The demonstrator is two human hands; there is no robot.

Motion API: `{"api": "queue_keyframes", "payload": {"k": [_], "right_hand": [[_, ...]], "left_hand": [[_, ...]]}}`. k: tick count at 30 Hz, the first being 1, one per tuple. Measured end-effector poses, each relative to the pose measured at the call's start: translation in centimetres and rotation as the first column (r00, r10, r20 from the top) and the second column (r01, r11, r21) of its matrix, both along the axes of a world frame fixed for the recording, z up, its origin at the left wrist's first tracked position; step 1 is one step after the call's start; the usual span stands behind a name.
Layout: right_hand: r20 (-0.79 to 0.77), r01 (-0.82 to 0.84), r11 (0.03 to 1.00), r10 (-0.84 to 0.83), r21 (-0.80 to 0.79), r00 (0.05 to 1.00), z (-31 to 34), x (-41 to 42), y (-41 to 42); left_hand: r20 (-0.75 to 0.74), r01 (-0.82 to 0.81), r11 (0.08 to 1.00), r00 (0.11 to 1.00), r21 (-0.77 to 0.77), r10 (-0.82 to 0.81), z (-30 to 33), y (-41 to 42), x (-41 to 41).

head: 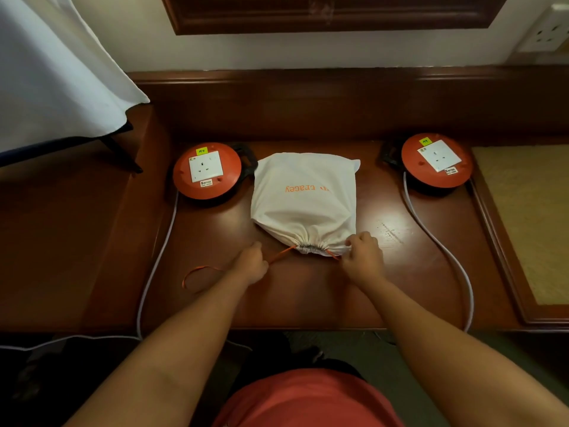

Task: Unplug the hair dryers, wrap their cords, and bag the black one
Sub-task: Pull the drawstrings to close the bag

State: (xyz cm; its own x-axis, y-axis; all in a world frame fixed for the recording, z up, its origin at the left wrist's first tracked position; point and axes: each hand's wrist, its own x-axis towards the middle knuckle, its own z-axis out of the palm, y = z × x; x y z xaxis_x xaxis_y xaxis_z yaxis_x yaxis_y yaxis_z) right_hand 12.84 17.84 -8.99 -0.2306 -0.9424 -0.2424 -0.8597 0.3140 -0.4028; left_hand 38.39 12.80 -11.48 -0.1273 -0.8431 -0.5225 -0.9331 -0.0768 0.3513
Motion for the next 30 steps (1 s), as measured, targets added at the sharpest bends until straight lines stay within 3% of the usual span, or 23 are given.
{"api": "queue_keyframes", "payload": {"k": [3,8,12,17,30], "right_hand": [[-0.071,-0.052,0.998,0.050,-0.026,0.996,-0.1,1.5,0.0],[-0.232,0.032,0.999,-0.033,-0.009,0.972,0.1,2.0,-0.3],[-0.101,-0.053,0.993,0.064,0.105,0.993,-0.4,2.4,-0.7],[-0.078,-0.031,0.991,0.042,0.129,0.996,-1.1,2.9,-0.5],[0.195,0.243,0.959,-0.270,0.148,0.943,-2.1,3.4,-0.8]], "left_hand": [[-0.097,0.013,1.000,0.995,-0.011,-0.014,0.3,-0.1,-1.6],[-0.215,-0.002,1.000,0.977,-0.030,-0.005,0.5,-0.4,-3.3],[-0.207,-0.021,0.999,0.978,-0.025,0.015,0.8,-0.4,-3.9],[-0.231,-0.063,0.998,0.971,-0.025,0.056,0.9,-0.3,-4.1],[-0.194,-0.021,1.000,0.981,0.008,0.023,1.7,-0.8,-4.3]]}}
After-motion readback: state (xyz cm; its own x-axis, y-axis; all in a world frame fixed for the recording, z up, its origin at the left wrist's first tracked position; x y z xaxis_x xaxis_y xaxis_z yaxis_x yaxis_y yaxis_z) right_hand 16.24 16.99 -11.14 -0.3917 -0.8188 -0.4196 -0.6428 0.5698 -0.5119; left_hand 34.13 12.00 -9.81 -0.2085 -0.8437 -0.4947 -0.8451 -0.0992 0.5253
